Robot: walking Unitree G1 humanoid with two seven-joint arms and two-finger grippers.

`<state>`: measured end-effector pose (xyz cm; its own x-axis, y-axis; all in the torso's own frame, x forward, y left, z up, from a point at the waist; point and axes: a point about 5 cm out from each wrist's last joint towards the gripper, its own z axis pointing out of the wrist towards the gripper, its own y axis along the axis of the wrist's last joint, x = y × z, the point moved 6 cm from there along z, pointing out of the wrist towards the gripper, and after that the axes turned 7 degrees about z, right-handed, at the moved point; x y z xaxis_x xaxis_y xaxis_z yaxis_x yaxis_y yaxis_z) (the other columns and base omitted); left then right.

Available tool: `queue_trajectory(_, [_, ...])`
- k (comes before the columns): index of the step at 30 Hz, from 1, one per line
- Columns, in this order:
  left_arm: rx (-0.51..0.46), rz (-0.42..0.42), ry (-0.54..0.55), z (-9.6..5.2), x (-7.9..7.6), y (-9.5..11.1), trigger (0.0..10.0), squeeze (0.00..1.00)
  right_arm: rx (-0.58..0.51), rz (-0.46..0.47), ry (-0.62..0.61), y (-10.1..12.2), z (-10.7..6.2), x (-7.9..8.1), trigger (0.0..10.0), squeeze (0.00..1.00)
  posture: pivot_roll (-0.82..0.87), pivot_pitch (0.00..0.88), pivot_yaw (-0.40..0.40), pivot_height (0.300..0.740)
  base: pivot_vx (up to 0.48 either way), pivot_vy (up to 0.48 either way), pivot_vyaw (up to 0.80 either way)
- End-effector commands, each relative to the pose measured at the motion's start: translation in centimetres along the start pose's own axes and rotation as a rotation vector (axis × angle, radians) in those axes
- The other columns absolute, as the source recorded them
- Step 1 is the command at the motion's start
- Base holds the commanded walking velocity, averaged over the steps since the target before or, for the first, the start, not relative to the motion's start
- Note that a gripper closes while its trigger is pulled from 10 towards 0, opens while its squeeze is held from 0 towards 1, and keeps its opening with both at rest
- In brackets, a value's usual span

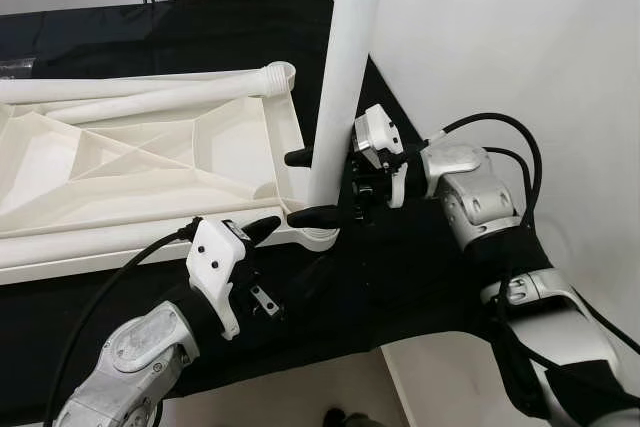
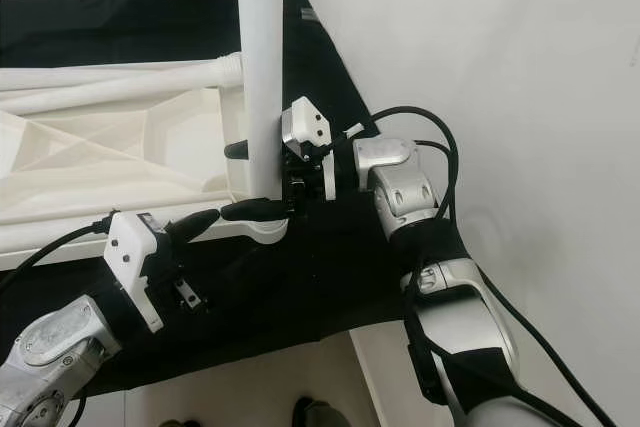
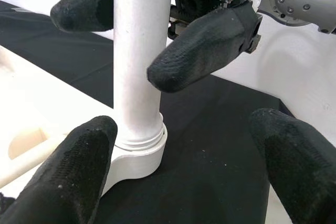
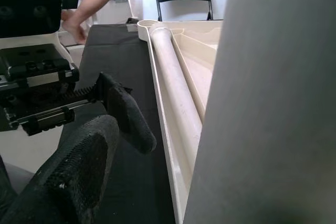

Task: Building children table

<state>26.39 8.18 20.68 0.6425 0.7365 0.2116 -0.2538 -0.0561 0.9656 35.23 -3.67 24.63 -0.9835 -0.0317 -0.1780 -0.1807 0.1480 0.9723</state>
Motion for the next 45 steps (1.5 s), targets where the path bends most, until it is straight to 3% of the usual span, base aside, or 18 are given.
queue_trajectory(1, [0.003, -0.011, -0.009, -0.1, -0.3, -0.1, 10.0, 0.00, 0.011, -0.023, 0.061, 0.2, 0.8, 0.6, 10.0, 0.00, 0.09, 0.202, -0.102, 0.740, 0.000, 0.000, 0.00])
queue_trajectory(2, [0.004, -0.011, -0.011, -0.1, -0.4, -0.1, 10.0, 0.00, 0.021, -0.002, 0.098, -0.1, 0.7, 0.7, 0.0, 0.00, 0.09, 0.201, -0.103, 0.740, 0.000, 0.000, 0.00])
queue_trajectory(13, [0.004, -0.016, -0.015, -0.1, -0.7, -0.1, 10.0, 0.00, 0.006, 0.018, 0.090, -1.1, 0.6, 0.7, 0.0, 0.00, 0.09, 0.200, -0.106, 0.740, 0.000, 0.000, 0.00])
queue_trajectory(15, [0.003, -0.016, -0.013, -0.2, -0.7, -0.1, 10.0, 0.00, -0.025, 0.034, -0.102, -1.9, 0.5, -0.8, 0.0, 0.00, 0.08, 0.200, -0.111, 0.740, 0.000, 0.000, 0.00])
queue_trajectory(16, [0.003, -0.016, -0.013, -0.2, -0.7, -0.1, 10.0, 0.00, -0.025, 0.034, -0.102, -1.9, 0.5, -0.8, 0.0, 0.00, 0.08, 0.200, -0.111, 0.740, 0.000, 0.000, 0.00])
queue_trajectory(17, [0.003, -0.016, -0.012, -0.2, -0.6, -0.1, 10.0, 0.00, -0.041, 0.088, -0.265, -3.1, 0.4, -1.8, 0.0, 0.00, 0.08, 0.200, -0.111, 0.740, 0.000, 0.000, 0.00])
queue_trajectory(18, [0.003, -0.016, -0.012, -0.2, -0.6, -0.1, 10.0, 0.00, -0.041, 0.088, -0.265, -3.1, 0.4, -1.8, 0.0, 0.00, 0.08, 0.200, -0.111, 0.740, 0.000, 0.000, 0.00])
queue_trajectory(19, [0.003, -0.015, -0.013, -0.2, -0.6, -0.1, 10.0, 0.00, -0.035, 0.105, -0.409, -4.7, 0.6, -2.1, 0.0, 0.00, 0.08, 0.202, -0.111, 0.740, 0.000, 0.000, 0.00])
queue_trajectory(21, [0.003, -0.014, -0.013, -0.2, -0.6, -0.1, 10.0, 0.00, -0.034, 0.104, -0.437, -5.0, 0.6, -2.2, 0.0, 0.00, 0.08, 0.202, -0.111, 0.740, 0.000, 0.000, 0.00])
queue_trajectory(22, [0.004, -0.016, -0.016, -0.2, -0.5, -0.1, 10.0, 0.00, 0.000, 0.184, -0.680, -7.6, 0.8, -2.7, 0.0, 0.00, 0.07, 0.214, -0.093, 0.740, 0.000, 0.000, 0.00])
queue_trajectory(23, [0.004, -0.016, -0.016, -0.2, -0.5, -0.1, 10.0, 0.00, 0.000, 0.184, -0.680, -7.6, 0.8, -2.7, 0.0, 0.00, 0.07, 0.214, -0.093, 0.740, 0.000, 0.000, 0.00])
queue_trajectory(24, [0.004, -0.017, -0.019, -0.2, -0.5, -0.1, 10.0, 0.00, 0.036, 0.237, -0.860, -9.5, 0.3, -2.8, 0.0, 0.00, 0.07, 0.214, -0.093, 0.740, 0.000, 0.000, 0.00])
queue_trajectory(25, [0.005, -0.018, -0.023, -0.2, -0.5, -0.2, 10.0, 0.00, 0.077, 0.191, -0.899, -10.1, 0.8, -1.9, 0.0, 0.00, 0.06, 0.205, -0.087, 0.740, 0.000, 0.000, 0.00])
queue_trajectory(35, [0.004, -0.019, -0.023, -0.2, -0.6, -0.2, 10.0, 0.00, 0.062, 0.159, -0.858, -9.2, 1.3, -2.4, 0.0, 0.00, 0.08, 0.207, -0.099, 0.740, 0.000, 0.000, 0.00])
queue_trajectory(36, [0.007, -0.015, -0.015, -0.3, -0.4, -0.3, 10.0, 0.00, 0.065, 0.155, -0.857, -9.0, 1.3, -2.5, 9.4, 0.00, 0.08, 0.207, -0.099, 0.740, 0.000, 0.000, 0.00])
queue_trajectory(37, [0.008, -0.010, -0.010, -0.4, -0.2, -0.2, 10.0, 0.00, 0.040, 0.156, -0.817, -8.3, 1.7, -2.3, 10.0, 0.00, 0.09, 0.207, -0.094, 0.740, 0.000, 0.000, 0.00])
queue_trajectory(38, [0.009, -0.007, -0.007, -0.4, -0.1, -0.2, 10.0, 0.00, 0.021, 0.158, -0.790, -7.8, 2.0, -2.2, 10.0, 0.91, 0.09, 0.207, -0.094, 0.740, 0.000, 0.000, 0.00])
queue_trajectory(45, [0.003, -0.014, -0.020, -0.1, -0.5, -0.1, 10.0, 0.00, -0.076, 0.045, -0.506, -3.4, 3.5, -1.1, 10.0, 1.00, 0.09, 0.206, -0.095, 0.740, 0.000, 0.000, 0.00])
